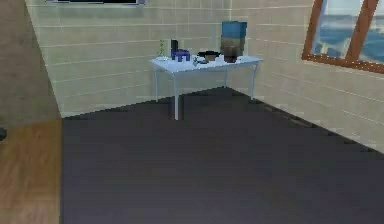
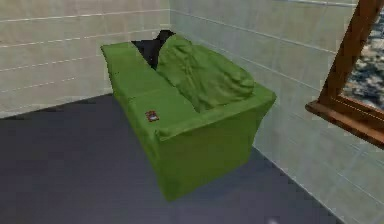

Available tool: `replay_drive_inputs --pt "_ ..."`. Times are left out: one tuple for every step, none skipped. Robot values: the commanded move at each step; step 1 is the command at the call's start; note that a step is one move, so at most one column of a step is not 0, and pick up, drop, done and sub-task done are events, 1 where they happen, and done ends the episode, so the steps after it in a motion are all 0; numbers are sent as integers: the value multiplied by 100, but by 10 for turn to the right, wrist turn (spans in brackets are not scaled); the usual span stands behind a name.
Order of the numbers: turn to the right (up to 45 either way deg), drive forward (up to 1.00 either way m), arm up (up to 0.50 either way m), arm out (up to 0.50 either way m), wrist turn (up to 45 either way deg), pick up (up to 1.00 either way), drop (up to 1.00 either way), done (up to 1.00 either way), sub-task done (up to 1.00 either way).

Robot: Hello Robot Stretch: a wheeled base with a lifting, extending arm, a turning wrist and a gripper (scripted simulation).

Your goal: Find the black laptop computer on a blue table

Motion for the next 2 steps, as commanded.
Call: replay_drive_inputs --pt "0 100 0 0 0 0 0 0 0" --pt "30 0 0 0 0 0 0 0 0"
